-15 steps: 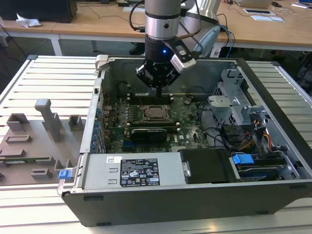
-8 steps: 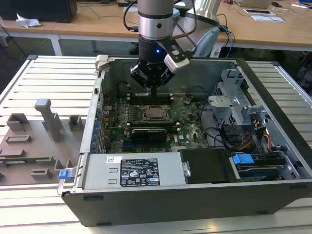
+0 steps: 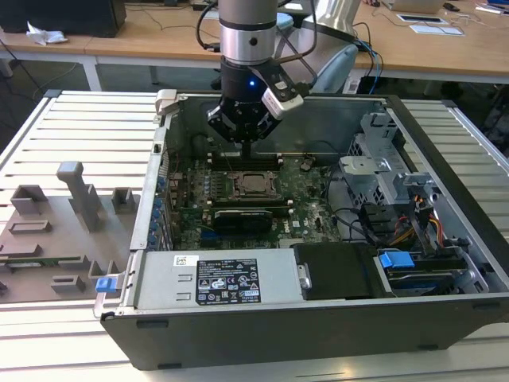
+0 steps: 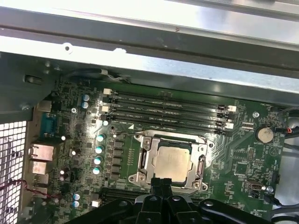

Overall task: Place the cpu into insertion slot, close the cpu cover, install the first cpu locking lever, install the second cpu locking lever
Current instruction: 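Install the first cpu locking lever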

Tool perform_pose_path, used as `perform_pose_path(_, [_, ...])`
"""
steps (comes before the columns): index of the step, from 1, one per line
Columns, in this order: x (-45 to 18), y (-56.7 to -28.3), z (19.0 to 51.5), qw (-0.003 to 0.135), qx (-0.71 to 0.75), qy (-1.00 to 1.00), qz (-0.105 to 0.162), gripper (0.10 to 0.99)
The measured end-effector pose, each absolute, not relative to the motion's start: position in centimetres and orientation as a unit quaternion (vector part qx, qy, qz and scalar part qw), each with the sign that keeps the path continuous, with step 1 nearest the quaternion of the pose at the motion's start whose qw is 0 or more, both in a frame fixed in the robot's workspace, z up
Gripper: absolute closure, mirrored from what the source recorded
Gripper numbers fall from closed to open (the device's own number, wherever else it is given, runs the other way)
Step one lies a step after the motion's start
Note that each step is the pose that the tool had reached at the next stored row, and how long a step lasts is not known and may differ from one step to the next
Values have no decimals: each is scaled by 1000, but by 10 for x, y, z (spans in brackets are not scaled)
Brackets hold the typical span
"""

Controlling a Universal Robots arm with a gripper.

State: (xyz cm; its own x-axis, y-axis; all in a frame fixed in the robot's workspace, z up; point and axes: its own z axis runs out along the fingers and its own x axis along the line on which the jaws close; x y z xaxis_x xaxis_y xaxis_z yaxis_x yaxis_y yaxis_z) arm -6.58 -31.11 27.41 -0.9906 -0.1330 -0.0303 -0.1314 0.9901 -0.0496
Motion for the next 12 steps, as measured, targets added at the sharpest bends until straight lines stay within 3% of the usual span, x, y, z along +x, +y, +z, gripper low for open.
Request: perform_pose_path(12, [-82,-311,274,17,-66,997,-24,980])
